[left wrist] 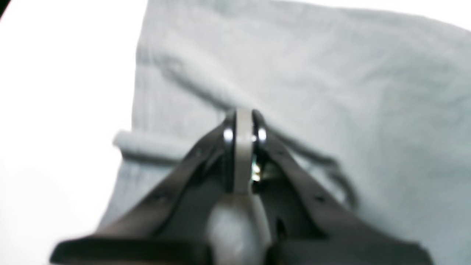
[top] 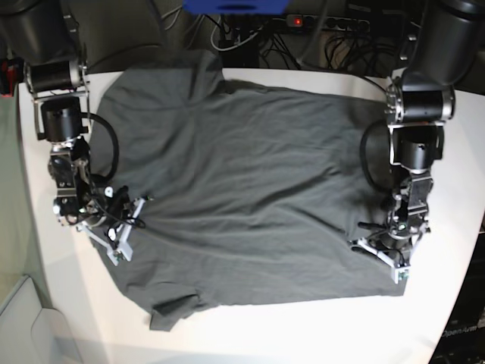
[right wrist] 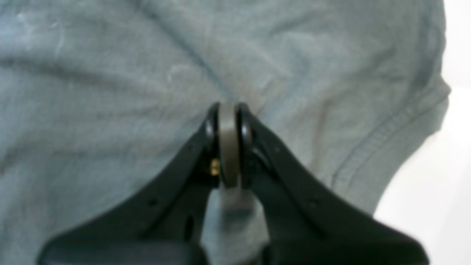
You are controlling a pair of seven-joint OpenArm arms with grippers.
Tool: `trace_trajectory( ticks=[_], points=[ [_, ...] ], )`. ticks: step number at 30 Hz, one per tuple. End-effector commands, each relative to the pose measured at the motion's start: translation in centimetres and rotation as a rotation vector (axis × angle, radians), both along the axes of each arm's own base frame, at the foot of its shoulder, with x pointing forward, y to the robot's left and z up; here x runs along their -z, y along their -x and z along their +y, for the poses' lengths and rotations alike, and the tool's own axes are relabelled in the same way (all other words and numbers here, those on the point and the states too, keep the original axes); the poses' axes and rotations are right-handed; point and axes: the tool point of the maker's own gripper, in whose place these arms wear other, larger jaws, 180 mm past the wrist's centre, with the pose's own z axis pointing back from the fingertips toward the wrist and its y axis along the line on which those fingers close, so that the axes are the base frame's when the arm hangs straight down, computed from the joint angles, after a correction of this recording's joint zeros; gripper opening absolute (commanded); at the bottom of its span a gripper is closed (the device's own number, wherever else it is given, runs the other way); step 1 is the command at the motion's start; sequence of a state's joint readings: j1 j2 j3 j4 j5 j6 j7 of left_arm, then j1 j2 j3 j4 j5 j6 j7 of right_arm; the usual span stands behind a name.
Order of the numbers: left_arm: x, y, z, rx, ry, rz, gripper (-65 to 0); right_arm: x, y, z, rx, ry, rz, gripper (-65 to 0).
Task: Layout the t-shirt on the table in an organized manner, then fold the t-shirt properly
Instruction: 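Grasp the shirt's hem-side edges with both grippers and pull outward, then move both grippers to the shirt's collar-side corners and grasp them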
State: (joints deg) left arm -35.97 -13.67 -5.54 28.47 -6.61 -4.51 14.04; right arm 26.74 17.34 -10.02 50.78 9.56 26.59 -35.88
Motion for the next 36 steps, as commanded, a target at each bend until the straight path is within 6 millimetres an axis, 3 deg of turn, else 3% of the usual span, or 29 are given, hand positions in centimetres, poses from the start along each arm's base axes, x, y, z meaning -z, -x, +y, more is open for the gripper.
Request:
trace_trajectory(
  ticks=[1, 7, 17, 24, 28, 36],
  points=[
    [-3.2, -2.2, 0.8, -0.008, -0.016, -0.094, -64.8, 0.0, 0.3, -1.6, 0.010, 0.052, 0.035, -65.0],
    [-2.9, -2.0, 0.7, -0.010, -0.007, -0.086, -64.8, 1.0, 1.5, -3.1, 0.022, 0.067, 0.047, -65.0],
    [-2.8, -2.0, 0.7, -0.012, 0.000, -0.082, -64.8, 0.3, 1.0, -4.7, 0.075, 0.048, 0.012, -65.0],
    [-2.8, -1.9, 0.8, -0.013, -0.001, -0.079, -64.8, -3.3, -2.8, -3.4, 0.058, 0.028, -0.074, -65.0],
    [-2.7, -1.8, 1.0, -0.014, -0.004, -0.076, -64.8, -5.3, -3.7, -3.0, 0.037, 0.041, -0.124, -65.0],
    [-2.8, -1.7, 1.1, -0.012, -0.005, -0.064, -64.8, -8.1, -0.8, -0.9, -0.047, 0.133, -0.152, -65.0]
  ],
)
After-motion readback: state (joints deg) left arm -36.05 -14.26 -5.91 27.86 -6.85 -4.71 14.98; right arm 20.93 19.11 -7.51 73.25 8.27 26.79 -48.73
